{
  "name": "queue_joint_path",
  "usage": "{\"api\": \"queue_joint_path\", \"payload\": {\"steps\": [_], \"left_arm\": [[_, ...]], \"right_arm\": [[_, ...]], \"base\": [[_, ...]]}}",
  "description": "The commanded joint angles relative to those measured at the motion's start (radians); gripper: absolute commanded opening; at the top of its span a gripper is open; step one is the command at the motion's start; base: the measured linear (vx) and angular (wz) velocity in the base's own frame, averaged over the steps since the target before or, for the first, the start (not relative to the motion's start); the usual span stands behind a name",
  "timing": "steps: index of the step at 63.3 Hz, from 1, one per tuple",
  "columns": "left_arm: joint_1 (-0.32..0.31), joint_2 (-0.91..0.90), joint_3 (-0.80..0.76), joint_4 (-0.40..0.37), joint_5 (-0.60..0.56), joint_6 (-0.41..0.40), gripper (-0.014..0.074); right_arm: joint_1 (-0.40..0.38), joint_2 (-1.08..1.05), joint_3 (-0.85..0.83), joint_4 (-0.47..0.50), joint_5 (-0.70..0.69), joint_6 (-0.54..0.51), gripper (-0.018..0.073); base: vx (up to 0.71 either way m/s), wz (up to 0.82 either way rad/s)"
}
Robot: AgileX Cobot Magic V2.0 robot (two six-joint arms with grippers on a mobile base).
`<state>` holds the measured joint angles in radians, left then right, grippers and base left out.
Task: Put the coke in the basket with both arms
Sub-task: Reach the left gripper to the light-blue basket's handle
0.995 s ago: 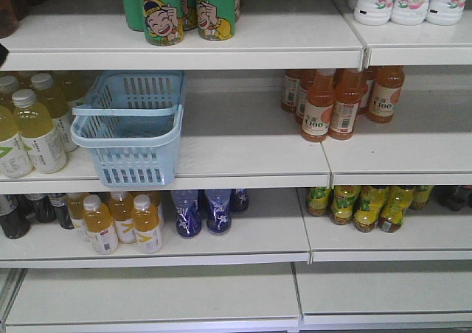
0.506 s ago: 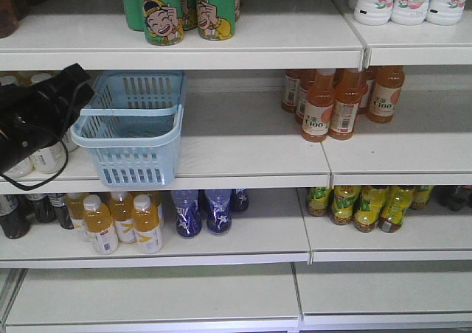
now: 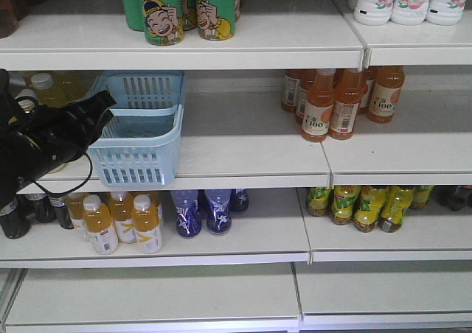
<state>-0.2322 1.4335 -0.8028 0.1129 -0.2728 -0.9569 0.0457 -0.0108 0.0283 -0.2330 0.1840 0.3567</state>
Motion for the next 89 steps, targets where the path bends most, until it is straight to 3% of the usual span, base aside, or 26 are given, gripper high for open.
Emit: {"api": "queue_joint_path", "payload": {"steps": [1, 15, 23, 34, 42, 54, 65, 72, 89], "left_arm": [[-0.002, -0.016, -0.028, -0.074, -0.186, -0.005, 0.018], [-0.002, 0.024, -0.028, -0.314, -0.274, -0.005, 0.0483], [-0.002, 0.055, -0.028, -0.38, -0.271, -0.005, 0.0581], [-0.002, 0.123, -0.045, -0.413, -0.343, -0.031, 0.0587], [0.0, 0.189, -0.093, -0.401, -0.359, -0.127, 0.0587], [0.0, 0.274, -0.145, -0.324, -0.37, -0.196, 0.0587], [0.0, 0.323, -0.145, -0.322, -0.416, -0.317, 0.0587], [0.0, 0.347, -0.145, -0.322, -0.481, -0.345, 0.0587], [0.005, 0.393, -0.147, -0.331, -0.514, -0.348, 0.0586]], "right_arm": [[-0.003, -0.018, 0.009, -0.013, -0.071, -0.007, -0.0004], [-0.003, -0.018, 0.009, -0.013, -0.071, -0.007, -0.0004], [-0.003, -0.018, 0.009, -0.013, -0.071, -0.007, -0.0004], [-0.003, -0.018, 0.009, -0.013, -0.071, -0.007, -0.0004], [-0.003, -0.018, 0.009, -0.013, -0.071, -0.007, -0.0004], [-0.003, -0.018, 0.009, -0.013, -0.071, -0.007, -0.0004], [-0.003, -0.018, 0.009, -0.013, -0.071, -0.007, -0.0004], [-0.003, -0.018, 0.009, -0.013, -0.071, -0.007, -0.0004], [-0.003, -0.018, 0.009, -0.013, -0.071, -0.007, -0.0004]], "base": [[0.0, 0.0], [0.0, 0.0], [0.0, 0.0], [0.0, 0.0], [0.0, 0.0], [0.0, 0.0], [0.0, 0.0], [0.0, 0.0], [0.0, 0.0]]}}
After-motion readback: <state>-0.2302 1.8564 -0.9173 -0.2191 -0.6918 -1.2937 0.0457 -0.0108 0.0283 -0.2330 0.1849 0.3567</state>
